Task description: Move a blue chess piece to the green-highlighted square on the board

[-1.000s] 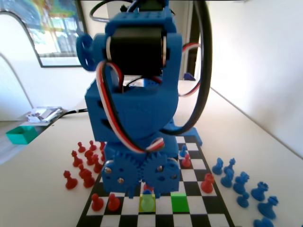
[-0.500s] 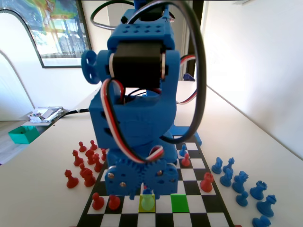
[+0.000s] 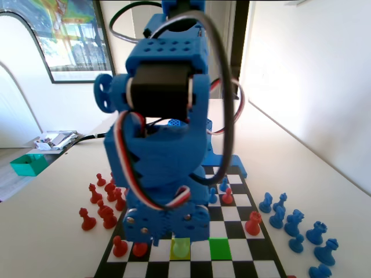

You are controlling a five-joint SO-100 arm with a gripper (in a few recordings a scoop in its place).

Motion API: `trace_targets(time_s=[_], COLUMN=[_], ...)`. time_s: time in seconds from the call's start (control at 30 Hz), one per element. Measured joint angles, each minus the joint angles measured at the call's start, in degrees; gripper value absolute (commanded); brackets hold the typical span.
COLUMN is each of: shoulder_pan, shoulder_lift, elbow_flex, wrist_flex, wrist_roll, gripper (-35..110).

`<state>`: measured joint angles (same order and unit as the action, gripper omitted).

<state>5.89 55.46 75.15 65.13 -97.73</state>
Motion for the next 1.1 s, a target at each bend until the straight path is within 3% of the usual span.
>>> trace_targets(time_s=[1.1], shoulder_pan=[-2.11], shoulder_lift=[-2.29], elbow_flex=[2.64], wrist_flex=[-4.22], wrist_roll=[0.79], gripper=[17])
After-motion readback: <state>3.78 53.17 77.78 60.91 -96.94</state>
